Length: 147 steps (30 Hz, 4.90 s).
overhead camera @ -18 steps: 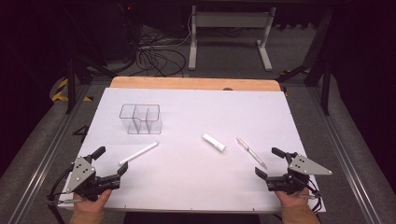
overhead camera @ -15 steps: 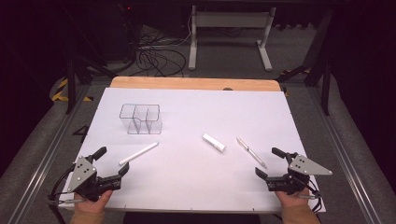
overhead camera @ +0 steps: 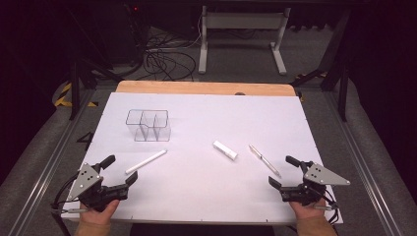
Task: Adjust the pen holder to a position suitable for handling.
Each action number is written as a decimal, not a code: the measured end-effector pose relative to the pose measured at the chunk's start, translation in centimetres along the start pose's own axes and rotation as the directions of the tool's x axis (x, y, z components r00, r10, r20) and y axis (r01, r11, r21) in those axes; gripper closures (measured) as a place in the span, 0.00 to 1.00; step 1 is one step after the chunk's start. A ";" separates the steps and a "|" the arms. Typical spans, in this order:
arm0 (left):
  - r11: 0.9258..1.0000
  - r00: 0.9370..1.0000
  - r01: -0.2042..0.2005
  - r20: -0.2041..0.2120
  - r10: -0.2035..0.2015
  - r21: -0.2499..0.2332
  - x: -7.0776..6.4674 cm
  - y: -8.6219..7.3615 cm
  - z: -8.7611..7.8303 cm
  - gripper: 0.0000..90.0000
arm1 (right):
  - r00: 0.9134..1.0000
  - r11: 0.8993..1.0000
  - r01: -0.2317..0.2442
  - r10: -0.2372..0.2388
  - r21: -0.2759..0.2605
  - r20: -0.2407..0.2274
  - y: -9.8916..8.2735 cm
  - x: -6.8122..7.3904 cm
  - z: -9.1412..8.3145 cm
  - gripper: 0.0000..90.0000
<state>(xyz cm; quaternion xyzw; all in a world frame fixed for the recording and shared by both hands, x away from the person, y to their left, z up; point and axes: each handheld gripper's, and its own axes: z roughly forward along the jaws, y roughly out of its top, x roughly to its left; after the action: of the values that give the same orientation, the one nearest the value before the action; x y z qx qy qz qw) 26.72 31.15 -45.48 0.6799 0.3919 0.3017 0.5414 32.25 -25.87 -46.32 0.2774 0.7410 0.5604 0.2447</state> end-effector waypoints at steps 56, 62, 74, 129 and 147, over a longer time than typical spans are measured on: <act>0.944 0.970 -0.200 0.189 0.154 0.261 2.8 8.1 6.0 0.27 | 0.999 0.999 0.003 -0.001 0.044 -0.053 -0.1 0.3 0.4 0.11; 0.919 0.965 -0.241 0.176 0.194 0.313 3.5 9.0 7.4 0.29 | 0.999 0.999 0.000 0.002 0.047 -0.050 -0.1 0.4 0.4 0.11; 0.866 0.967 -0.253 0.121 0.222 0.432 6.0 10.1 10.4 0.32 | 0.999 0.999 0.003 -0.002 0.033 -0.044 -0.1 0.3 0.3 0.11; 0.677 0.939 -0.344 0.239 0.248 0.650 8.8 9.6 16.3 0.59 | 0.998 0.999 -0.002 0.005 0.038 -0.069 -0.2 0.2 0.4 0.11; 0.520 0.876 -0.483 0.392 0.283 0.705 9.2 10.8 17.0 0.74 | 0.997 0.999 -0.002 0.006 0.047 -0.082 -0.3 0.3 0.5 0.12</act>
<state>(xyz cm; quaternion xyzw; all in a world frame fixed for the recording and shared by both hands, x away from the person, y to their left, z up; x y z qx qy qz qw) 47.86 29.45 -39.00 0.9456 0.2578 0.1317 0.1487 32.39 -25.38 -46.78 0.2614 0.7628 0.5543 0.2062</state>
